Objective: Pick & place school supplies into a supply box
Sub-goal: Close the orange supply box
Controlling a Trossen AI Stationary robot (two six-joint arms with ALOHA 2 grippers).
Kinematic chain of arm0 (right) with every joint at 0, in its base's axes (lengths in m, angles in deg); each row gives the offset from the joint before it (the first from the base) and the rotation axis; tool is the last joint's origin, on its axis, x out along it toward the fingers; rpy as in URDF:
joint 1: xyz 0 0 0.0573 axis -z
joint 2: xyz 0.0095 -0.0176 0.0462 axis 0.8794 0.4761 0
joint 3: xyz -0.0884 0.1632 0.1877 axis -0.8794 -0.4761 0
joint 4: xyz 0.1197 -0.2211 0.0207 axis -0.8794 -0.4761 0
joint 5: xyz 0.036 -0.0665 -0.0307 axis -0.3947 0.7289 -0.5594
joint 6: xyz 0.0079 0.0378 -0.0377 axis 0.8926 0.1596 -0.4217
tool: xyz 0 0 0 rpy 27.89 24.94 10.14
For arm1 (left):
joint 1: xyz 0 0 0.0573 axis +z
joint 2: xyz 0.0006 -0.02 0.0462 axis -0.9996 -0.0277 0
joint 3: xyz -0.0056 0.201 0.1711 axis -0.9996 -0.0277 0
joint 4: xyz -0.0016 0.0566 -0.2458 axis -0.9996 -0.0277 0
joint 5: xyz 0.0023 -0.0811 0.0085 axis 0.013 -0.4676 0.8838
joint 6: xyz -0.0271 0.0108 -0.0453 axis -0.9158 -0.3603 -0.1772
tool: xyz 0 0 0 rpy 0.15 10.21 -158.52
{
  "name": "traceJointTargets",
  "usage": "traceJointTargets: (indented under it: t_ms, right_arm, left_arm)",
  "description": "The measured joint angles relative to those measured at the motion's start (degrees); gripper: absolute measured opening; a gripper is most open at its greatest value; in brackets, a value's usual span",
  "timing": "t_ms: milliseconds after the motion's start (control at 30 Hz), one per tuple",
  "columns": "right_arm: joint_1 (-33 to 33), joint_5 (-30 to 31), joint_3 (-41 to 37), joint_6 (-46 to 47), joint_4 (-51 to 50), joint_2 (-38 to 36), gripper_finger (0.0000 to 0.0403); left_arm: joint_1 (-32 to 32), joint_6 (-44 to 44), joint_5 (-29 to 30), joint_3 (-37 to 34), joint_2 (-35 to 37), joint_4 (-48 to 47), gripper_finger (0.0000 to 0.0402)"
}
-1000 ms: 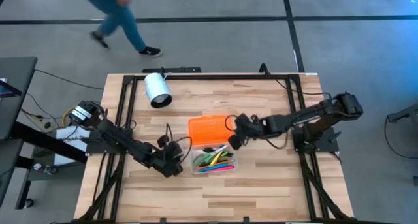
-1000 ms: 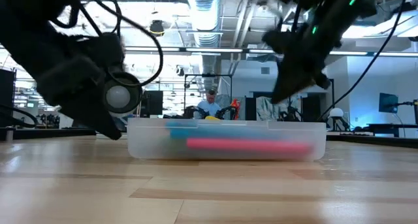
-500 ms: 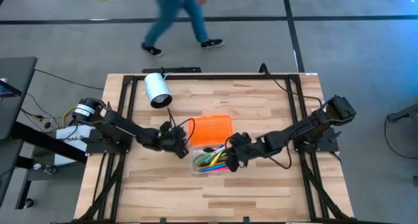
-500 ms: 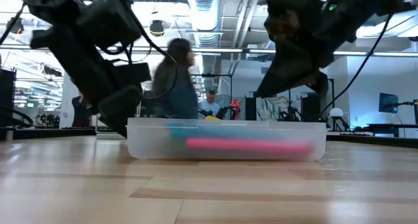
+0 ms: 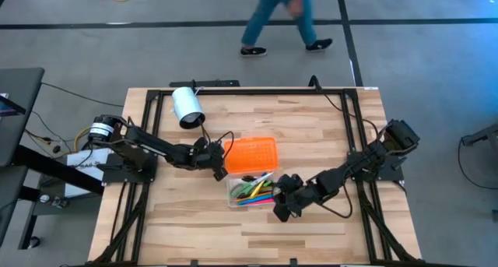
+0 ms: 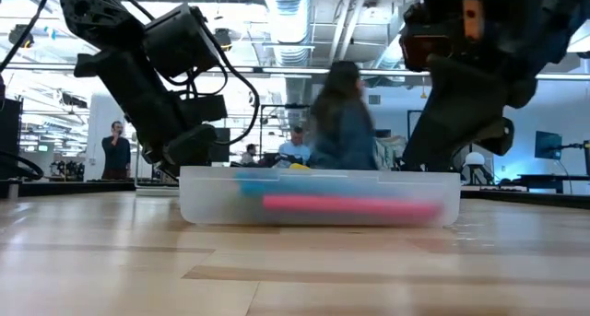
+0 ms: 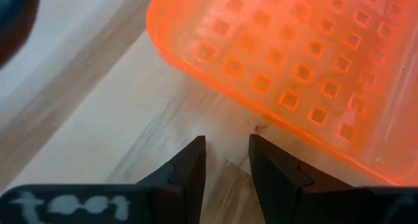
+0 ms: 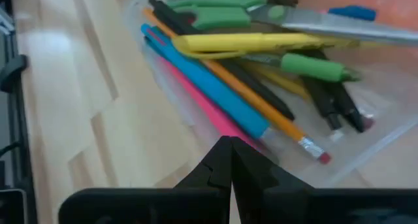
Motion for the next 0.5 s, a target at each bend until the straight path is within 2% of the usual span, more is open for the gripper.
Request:
traceJointTargets:
  t_ms: [200, 400, 500]
  right_arm:
    - [-2.6, 0.3, 0.0, 1.1, 0.5, 0.2, 0.0000]
    - [-4.8, 1.1, 0.0, -3.3, 5.4, 0.1, 0.0000]
    - [-5.0, 1.1, 0.0, -3.7, 3.6, 0.0, 0.0000]
  left_arm:
    - [0.2, 0.1, -0.1, 0.0, 0.0, 0.0, 0.0107]
    - [0.5, 0.1, -0.1, -0.8, 0.0, 1.3, 0.0107]
    - [1.1, -0.8, -0.6, -1.8, 0.0, 3.1, 0.0107]
